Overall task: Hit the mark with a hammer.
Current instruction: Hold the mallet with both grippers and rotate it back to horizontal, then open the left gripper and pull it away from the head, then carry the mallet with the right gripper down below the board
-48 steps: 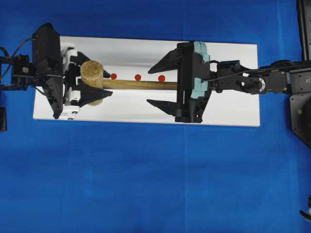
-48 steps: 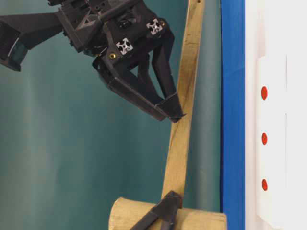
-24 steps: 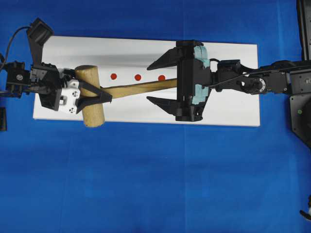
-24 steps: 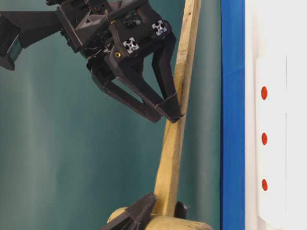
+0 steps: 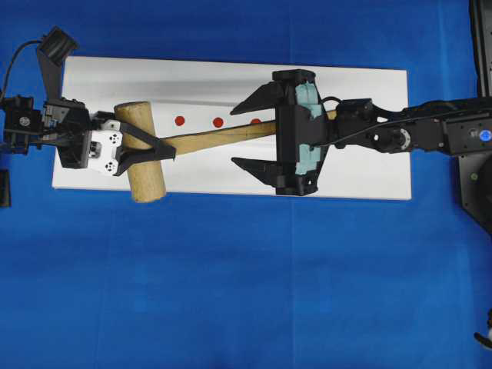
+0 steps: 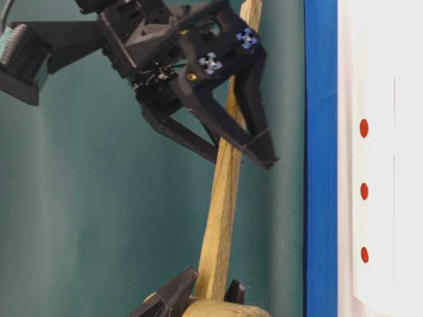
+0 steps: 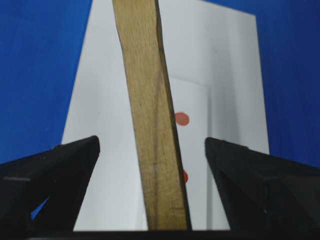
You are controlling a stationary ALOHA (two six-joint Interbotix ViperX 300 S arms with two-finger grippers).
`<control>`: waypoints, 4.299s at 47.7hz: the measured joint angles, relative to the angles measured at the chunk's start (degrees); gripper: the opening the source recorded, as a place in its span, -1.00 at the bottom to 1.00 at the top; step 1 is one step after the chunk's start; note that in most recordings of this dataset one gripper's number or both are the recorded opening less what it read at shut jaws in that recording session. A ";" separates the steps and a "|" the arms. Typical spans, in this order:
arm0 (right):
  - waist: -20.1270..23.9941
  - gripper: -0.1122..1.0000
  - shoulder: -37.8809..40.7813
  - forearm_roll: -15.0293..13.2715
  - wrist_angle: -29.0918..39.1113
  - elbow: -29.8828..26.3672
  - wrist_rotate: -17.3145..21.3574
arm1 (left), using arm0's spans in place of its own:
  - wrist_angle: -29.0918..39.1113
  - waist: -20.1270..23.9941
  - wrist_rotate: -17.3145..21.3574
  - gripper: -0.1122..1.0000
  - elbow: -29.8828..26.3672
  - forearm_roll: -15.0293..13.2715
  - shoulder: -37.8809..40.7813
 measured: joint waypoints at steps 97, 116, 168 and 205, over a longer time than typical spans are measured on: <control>0.44 -0.67 -4.31 3.34 3.87 4.48 0.70 | 15.82 -2.37 0.00 0.80 5.45 0.26 -17.40; 0.35 -0.67 -7.38 5.01 3.87 6.94 0.79 | 23.29 -2.29 0.09 0.80 8.70 0.26 -26.81; 21.53 -0.67 2.72 25.75 -8.44 2.02 10.99 | 19.86 5.80 51.15 0.66 10.55 1.05 -28.92; 21.97 -0.67 17.31 28.21 -2.72 -3.52 11.16 | 19.86 7.12 51.06 0.65 12.13 0.97 -29.09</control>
